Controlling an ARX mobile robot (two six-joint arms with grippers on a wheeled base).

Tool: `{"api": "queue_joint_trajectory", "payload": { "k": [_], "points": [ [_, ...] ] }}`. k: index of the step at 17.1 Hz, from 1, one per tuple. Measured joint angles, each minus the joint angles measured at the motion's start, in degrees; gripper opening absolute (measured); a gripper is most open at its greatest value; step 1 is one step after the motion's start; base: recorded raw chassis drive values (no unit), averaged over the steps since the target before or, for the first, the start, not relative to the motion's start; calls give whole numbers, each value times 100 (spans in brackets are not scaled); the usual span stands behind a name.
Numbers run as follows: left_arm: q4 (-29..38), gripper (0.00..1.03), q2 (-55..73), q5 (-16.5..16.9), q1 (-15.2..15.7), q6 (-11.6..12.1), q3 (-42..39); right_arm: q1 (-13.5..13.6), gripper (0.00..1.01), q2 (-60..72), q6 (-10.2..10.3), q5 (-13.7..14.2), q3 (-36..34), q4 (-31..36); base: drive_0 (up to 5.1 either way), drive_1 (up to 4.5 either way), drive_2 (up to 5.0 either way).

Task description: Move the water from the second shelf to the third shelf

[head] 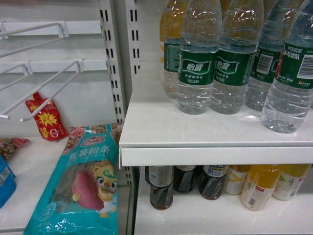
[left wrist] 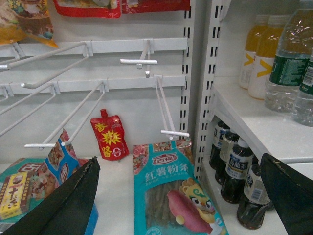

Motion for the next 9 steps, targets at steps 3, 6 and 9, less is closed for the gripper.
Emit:
{"api": "queue_joint_trajectory", "payload": {
  "k": [3, 6, 9],
  "points": [
    [2, 98, 0, -2, 0, 0, 0, 0, 100, 0, 2, 0, 0, 0, 0, 0, 0],
    [2, 98, 0, 0, 0, 0, 0, 0, 98, 0, 2, 0, 0, 0, 0, 0, 0],
    [17, 98, 0, 0, 0, 0, 0, 0, 98, 0, 2, 0, 0, 15, 0, 0, 0]
  ]
}}
